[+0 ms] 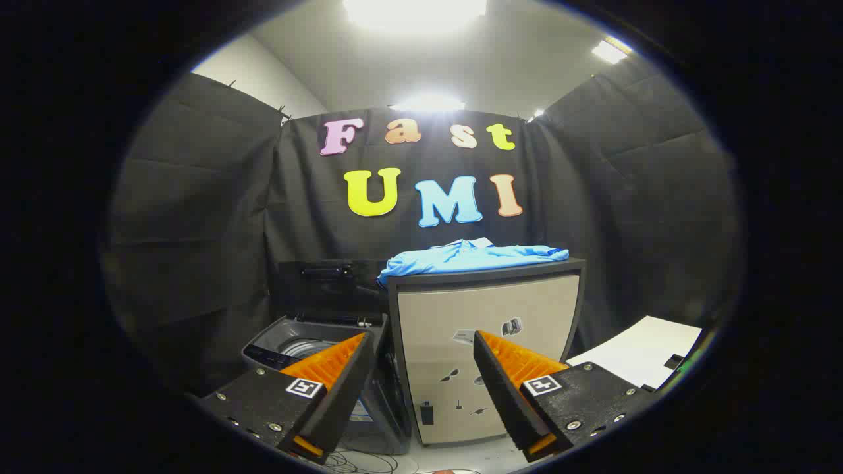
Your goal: Put the clothes into the washing machine and then close the washing machine lid.
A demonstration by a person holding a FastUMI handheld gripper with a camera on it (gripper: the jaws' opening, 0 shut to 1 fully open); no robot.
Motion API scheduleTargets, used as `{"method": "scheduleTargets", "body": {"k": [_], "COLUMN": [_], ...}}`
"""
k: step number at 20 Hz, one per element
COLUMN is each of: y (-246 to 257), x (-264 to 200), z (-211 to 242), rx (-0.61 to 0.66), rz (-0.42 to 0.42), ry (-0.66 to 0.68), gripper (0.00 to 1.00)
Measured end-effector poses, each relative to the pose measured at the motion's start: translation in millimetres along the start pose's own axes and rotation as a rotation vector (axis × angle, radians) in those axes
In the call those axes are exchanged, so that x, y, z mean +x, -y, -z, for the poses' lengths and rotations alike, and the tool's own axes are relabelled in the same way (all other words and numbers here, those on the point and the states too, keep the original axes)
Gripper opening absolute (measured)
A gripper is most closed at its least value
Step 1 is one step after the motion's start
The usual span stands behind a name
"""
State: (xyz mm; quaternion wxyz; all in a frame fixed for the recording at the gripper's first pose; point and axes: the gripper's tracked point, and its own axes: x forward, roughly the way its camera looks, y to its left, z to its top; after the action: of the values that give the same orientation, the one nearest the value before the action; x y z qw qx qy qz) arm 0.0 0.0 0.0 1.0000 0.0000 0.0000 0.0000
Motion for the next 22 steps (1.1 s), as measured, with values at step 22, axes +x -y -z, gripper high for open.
{"method": "scheduleTargets", "body": {"k": [22], "y": [0], "x": [0], "z": [-51], "rx": [-0.045], "rz": [-0.008], "ry": [0.047], "gripper": [0.95]}}
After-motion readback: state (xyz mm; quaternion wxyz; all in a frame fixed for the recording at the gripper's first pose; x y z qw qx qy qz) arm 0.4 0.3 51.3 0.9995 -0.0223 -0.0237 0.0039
